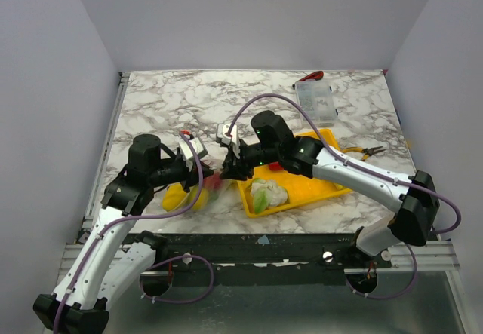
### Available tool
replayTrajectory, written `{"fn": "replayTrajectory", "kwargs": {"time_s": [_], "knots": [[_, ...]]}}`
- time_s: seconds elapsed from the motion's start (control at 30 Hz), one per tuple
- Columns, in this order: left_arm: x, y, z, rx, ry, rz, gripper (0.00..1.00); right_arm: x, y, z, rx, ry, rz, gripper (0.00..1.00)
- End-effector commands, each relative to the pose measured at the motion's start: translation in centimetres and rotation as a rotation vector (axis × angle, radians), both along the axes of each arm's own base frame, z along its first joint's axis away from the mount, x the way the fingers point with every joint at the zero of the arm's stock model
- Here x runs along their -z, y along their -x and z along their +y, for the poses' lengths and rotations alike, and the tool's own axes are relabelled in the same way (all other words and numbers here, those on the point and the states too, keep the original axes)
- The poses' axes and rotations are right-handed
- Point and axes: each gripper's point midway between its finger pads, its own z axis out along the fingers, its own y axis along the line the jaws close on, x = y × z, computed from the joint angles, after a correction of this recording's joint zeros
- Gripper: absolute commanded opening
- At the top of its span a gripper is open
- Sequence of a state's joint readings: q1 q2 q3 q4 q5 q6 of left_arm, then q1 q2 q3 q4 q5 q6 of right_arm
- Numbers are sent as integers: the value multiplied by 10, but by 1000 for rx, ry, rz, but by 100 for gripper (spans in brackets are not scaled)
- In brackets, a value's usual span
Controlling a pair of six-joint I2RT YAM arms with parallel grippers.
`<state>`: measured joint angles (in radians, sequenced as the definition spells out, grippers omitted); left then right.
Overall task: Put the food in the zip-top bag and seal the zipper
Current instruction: Zip the zipper food storage bag at the center of the board.
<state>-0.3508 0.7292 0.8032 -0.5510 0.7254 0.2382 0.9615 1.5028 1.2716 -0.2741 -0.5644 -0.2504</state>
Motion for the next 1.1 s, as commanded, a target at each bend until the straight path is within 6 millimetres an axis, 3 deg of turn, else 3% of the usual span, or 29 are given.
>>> {"fn": "replayTrajectory", "kwargs": {"time_s": [0.0, 0.4, 0.57, 0.73, 0.8, 0.9, 1.07], "knots": [[-10, -2, -3, 18, 22, -45, 0, -4, -11, 6, 48, 29, -8, 28], [-9, -3, -5, 24, 22, -36, 0, -6, -20, 15, 68, 43, -50, 15], [-8, -3, -5, 28, 20, -30, 0, 0, -24, 19, 75, 61, -53, 2], [-9, -3, -5, 28, 19, -31, 0, 4, -26, 20, 77, 72, -63, 17], [-9, -3, -5, 28, 19, -32, 0, 3, -25, 20, 72, 69, -68, 16], [-9, -4, -5, 28, 19, -30, 0, 3, -23, 21, 52, 71, -69, 1], [-12, -3, -5, 24, 27, -40, 0, 7, -26, 18, 87, 50, -74, 0]]}}
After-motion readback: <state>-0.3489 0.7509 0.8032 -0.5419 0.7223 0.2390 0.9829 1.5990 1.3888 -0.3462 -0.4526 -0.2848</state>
